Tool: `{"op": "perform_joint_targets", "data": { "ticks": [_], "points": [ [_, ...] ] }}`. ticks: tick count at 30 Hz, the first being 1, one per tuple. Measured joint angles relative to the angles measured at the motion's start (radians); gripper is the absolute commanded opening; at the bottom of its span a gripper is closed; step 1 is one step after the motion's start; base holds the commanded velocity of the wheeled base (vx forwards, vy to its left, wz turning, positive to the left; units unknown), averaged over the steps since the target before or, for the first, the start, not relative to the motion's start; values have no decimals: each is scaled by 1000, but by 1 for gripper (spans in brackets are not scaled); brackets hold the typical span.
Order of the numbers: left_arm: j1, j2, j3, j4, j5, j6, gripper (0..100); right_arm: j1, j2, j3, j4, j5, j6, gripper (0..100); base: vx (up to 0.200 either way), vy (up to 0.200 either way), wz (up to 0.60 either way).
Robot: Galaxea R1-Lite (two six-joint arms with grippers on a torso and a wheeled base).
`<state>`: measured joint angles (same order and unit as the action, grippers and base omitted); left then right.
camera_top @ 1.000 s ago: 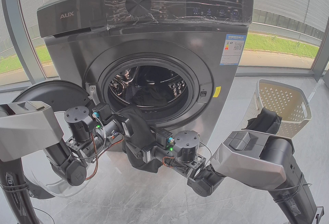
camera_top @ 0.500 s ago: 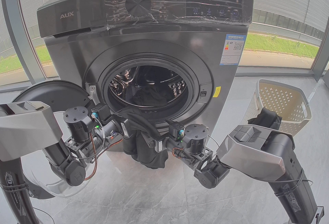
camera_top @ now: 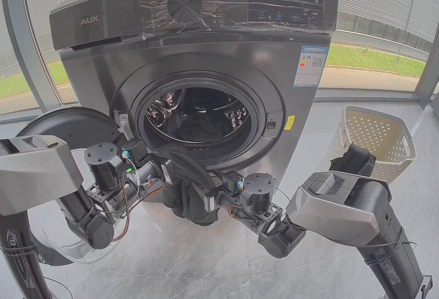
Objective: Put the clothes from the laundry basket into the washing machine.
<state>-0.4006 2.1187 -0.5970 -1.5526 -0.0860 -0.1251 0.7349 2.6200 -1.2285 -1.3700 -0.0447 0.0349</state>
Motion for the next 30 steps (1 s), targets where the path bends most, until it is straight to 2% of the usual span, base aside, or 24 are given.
{"op": "perform_joint_targets", "data": {
  "ticks": [11, 24, 30],
  "points": [
    [-1, -11, 11, -1, -2, 0, 0, -9, -27, 20, -24, 4, 2, 0, 0, 0, 0],
    [5, -8, 55, -1, -12, 4, 0, -103, -239, 176, -22, -4, 5, 0, 0, 0, 0],
    [2, -6, 81, 0, -29, 8, 0, -110, -289, 190, -23, -4, 6, 0, 0, 0, 0]
  ]
}}
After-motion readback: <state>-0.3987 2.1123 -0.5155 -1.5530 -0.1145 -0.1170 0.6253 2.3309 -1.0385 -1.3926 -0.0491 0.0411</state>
